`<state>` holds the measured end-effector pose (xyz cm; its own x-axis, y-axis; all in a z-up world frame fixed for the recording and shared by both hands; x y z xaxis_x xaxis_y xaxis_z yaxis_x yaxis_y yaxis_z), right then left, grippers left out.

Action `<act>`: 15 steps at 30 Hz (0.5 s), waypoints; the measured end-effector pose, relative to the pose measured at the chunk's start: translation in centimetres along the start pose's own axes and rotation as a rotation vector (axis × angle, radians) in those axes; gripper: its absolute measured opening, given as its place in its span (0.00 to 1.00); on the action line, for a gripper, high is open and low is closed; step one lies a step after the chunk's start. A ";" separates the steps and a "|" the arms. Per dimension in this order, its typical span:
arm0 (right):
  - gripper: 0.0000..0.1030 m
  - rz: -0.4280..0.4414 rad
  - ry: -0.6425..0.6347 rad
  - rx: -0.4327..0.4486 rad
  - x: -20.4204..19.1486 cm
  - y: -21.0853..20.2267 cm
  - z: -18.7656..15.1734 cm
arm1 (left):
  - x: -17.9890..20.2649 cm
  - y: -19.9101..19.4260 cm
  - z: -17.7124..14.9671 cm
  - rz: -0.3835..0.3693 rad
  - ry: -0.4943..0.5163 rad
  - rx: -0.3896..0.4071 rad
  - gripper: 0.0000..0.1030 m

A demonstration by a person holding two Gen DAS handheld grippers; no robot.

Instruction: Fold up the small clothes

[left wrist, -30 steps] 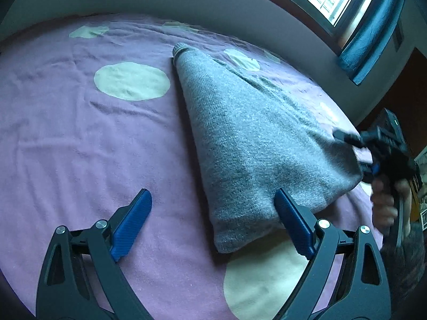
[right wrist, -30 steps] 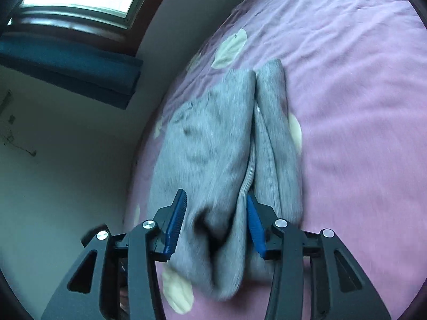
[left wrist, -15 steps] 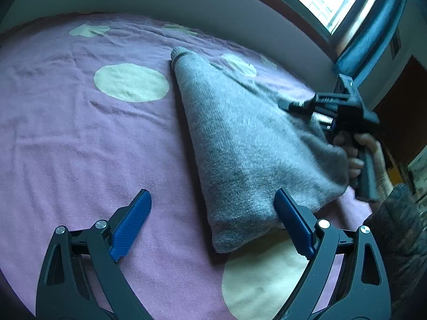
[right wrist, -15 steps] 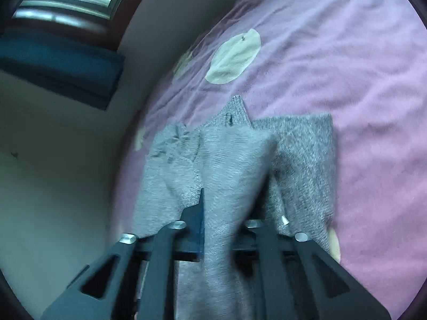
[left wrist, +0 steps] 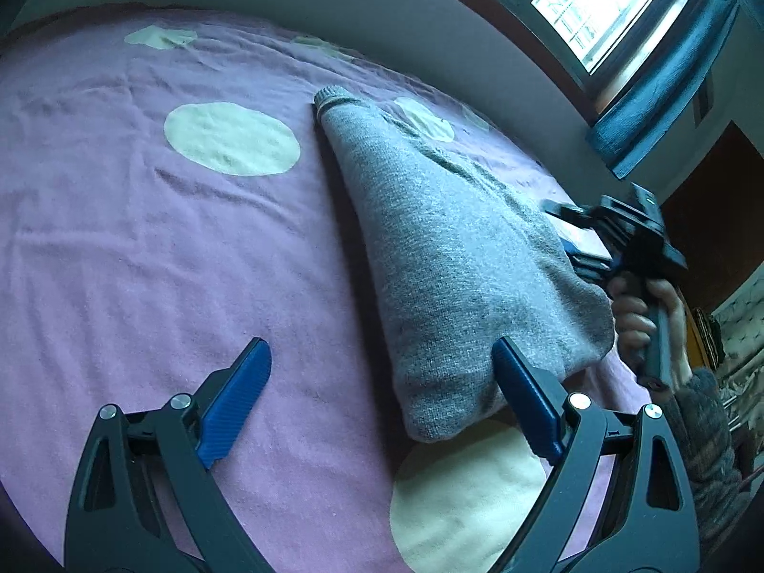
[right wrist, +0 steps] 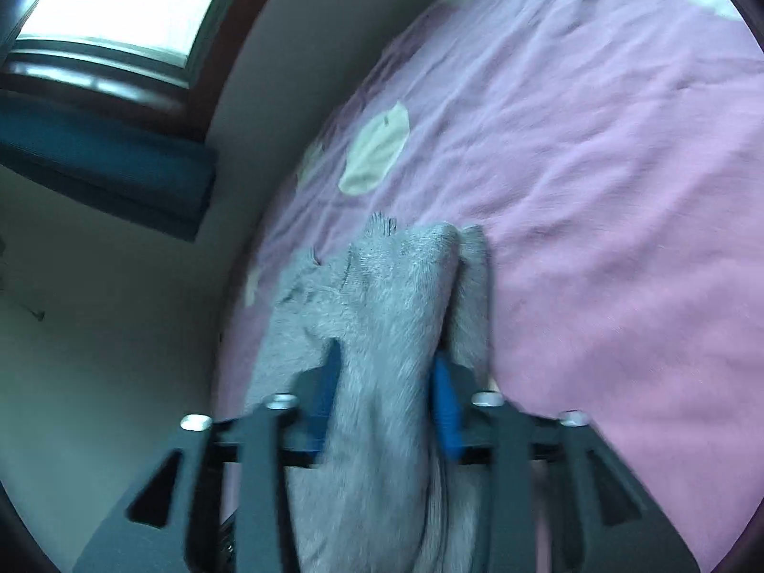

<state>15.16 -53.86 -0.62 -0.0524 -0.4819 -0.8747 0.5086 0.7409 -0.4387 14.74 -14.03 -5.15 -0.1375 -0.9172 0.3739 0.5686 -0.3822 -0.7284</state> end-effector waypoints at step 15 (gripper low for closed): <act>0.43 0.009 0.025 -0.078 0.3 -6.1 -10.3 | -0.1 0.0 0.0 -0.003 0.000 0.003 0.90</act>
<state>3.15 -53.66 -0.31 -0.0701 -0.4640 -0.8831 0.4410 0.7797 -0.4446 14.73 -13.98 -5.22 -0.1388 -0.9162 0.3759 0.5707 -0.3842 -0.7258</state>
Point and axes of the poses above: each gripper's, at about its wrist camera, not at the fingertips, and y roughly the way its jaws point, x to its right, z to its top, the point moved 1 cm from there along y, roughly the way its jaws point, and after that the axes turned 8 degrees about z, right-handed, at the moved point
